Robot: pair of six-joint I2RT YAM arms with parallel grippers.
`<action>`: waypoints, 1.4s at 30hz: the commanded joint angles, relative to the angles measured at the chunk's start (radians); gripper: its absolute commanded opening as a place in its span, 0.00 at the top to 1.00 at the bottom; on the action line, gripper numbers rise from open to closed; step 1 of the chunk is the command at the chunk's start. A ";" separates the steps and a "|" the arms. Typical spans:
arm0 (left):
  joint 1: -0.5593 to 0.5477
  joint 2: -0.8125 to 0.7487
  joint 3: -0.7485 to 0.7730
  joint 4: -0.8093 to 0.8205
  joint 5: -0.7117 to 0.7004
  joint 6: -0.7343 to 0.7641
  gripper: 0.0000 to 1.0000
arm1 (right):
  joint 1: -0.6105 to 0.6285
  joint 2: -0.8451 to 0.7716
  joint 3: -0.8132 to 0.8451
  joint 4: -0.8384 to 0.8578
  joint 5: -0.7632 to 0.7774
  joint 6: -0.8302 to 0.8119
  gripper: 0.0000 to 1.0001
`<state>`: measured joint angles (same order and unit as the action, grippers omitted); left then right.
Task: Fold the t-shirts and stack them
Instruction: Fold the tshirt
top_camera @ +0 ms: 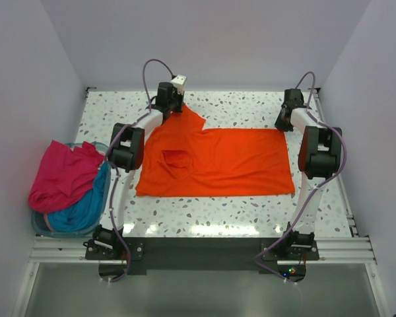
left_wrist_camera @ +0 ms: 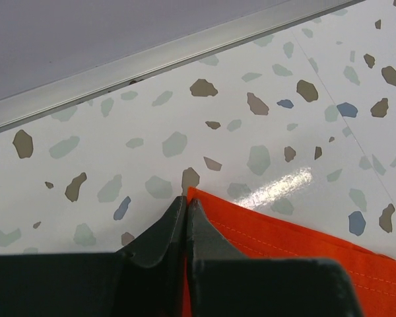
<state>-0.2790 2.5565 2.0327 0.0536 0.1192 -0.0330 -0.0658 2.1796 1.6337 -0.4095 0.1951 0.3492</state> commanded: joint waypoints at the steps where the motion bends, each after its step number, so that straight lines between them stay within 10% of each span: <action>1: 0.024 -0.076 0.020 0.094 -0.010 -0.021 0.97 | -0.003 0.026 0.078 -0.006 -0.003 0.007 0.97; 19: 0.084 -0.007 0.215 0.080 0.117 -0.114 1.00 | -0.017 0.066 0.147 0.096 -0.106 0.059 1.00; 42: 0.084 -0.505 -0.457 0.296 0.119 -0.245 1.00 | -0.023 -0.231 -0.175 0.215 -0.010 0.102 1.00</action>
<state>-0.1986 2.1281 1.6302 0.2600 0.2390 -0.2451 -0.0849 2.0178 1.4857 -0.2501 0.1467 0.4309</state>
